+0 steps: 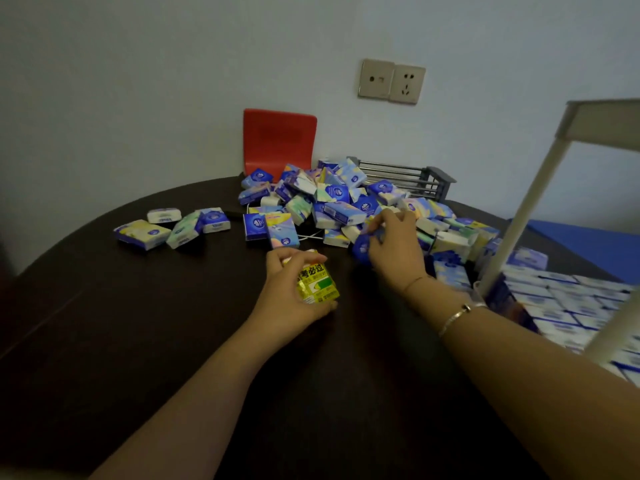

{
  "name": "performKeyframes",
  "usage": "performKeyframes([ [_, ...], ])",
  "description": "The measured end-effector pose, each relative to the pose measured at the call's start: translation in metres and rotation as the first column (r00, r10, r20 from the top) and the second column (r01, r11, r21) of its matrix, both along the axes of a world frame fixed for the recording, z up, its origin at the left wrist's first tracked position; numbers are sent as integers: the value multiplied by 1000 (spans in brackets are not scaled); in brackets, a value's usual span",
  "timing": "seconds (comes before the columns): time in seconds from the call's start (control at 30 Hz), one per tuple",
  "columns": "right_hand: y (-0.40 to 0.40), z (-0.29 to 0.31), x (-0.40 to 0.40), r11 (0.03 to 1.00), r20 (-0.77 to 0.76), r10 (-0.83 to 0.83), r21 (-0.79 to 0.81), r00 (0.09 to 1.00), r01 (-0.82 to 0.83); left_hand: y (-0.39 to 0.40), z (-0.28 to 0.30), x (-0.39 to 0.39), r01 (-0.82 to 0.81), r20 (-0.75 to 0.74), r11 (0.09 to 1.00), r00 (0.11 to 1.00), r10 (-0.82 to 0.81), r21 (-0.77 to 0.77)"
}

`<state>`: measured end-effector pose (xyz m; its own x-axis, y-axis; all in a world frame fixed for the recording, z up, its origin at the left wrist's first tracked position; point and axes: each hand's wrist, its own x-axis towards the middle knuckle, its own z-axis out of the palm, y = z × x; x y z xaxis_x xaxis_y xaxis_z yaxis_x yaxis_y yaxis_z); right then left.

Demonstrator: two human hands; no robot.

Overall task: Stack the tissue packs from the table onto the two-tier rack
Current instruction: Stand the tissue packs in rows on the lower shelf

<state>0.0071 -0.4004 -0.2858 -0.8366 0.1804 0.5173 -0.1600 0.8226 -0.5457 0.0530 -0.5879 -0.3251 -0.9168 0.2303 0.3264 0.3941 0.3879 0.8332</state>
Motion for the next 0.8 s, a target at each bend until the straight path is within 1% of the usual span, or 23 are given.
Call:
performKeyframes([
  [0.07,-6,8,31,995,7,89,-45,996,-88,1,3,7,-27,-19,1000,999,27,6],
  [0.13,-8,17,64,985,-9,165,-57,986,-165,3,7,19,-50,-33,997,998,52,54],
  [0.23,-1,30,113,972,3,227,-70,974,-226,9,13,49,-70,22,987,997,68,145],
  [0.37,13,42,178,942,-12,319,-102,948,-318,30,28,99,46,45,939,997,-65,342],
  [0.5,40,47,230,913,-62,342,-216,938,-347,53,44,140,79,82,898,989,-126,433],
  [0.57,60,51,250,897,-83,325,-288,942,-335,65,51,155,89,88,897,986,-141,433],
  [0.63,82,55,271,897,-98,289,-319,952,-305,80,58,168,122,74,910,984,-164,395],
  [0.73,115,62,300,899,-95,266,-334,959,-283,109,72,187,229,25,916,968,-251,330],
  [0.8,140,66,315,892,-67,272,-357,960,-277,132,82,195,299,16,907,948,-318,297],
])
